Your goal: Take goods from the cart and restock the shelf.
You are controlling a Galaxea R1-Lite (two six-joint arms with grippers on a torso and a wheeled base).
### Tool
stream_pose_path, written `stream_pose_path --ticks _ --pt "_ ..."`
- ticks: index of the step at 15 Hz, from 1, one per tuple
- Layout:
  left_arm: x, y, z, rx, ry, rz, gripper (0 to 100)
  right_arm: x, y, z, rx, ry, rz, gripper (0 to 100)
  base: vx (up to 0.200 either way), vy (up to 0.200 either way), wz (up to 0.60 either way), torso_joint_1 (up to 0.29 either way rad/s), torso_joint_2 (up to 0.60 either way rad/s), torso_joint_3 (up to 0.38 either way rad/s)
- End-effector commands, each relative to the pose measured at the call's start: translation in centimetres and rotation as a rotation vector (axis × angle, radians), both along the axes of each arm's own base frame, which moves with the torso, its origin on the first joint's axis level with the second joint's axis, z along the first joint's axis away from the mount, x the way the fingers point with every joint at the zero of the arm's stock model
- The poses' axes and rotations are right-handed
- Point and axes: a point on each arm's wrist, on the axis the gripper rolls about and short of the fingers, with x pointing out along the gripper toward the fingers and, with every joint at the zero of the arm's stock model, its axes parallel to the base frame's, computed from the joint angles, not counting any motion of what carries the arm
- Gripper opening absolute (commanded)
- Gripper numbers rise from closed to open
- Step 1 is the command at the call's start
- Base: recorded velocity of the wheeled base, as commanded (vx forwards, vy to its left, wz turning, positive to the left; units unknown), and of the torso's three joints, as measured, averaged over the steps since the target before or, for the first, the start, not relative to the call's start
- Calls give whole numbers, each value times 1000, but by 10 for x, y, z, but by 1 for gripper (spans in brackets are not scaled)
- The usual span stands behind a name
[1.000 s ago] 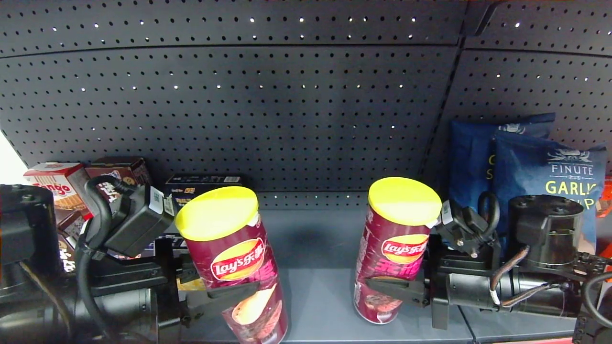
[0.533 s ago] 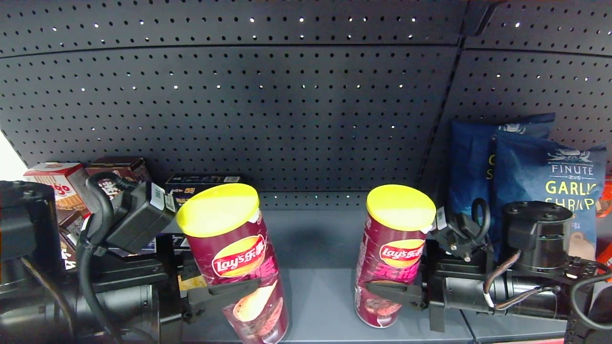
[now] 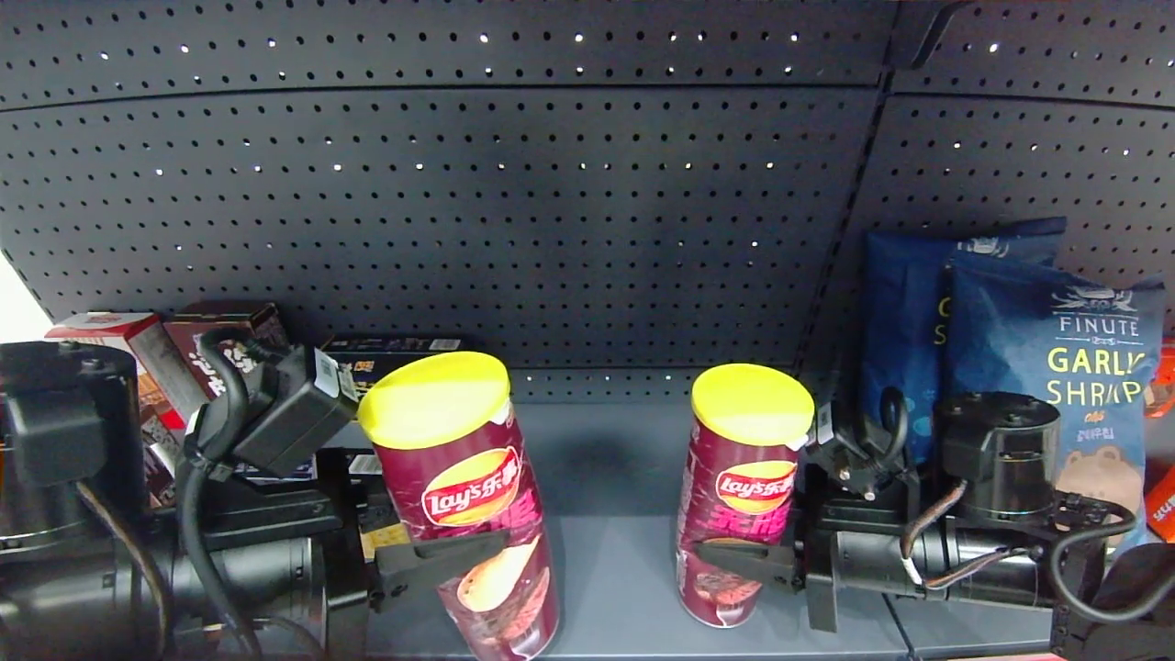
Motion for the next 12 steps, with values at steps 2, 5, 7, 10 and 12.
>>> stream_pose_path --ticks 2,5,7,10,12 --pt "2 -1 -2 4 8 -1 0 4 1 -6 -15 17 -5 0 0 0 0 0 0 0" --pt "2 -1 -2 4 8 -1 0 4 1 -7 -15 19 -3 100 0 0 0 0 0 0" --pt "1 -1 -4 7 14 -1 0 1 0 -6 -17 15 -9 100 0 0 0 0 0 0" --pt "1 -1 -4 7 15 -3 0 -6 -6 -2 -11 5 -17 100 0 0 0 0 0 0" --pt "0 0 -5 9 18 -4 0 -14 -13 -1 -12 7 -23 100 0 0 0 0 0 0"
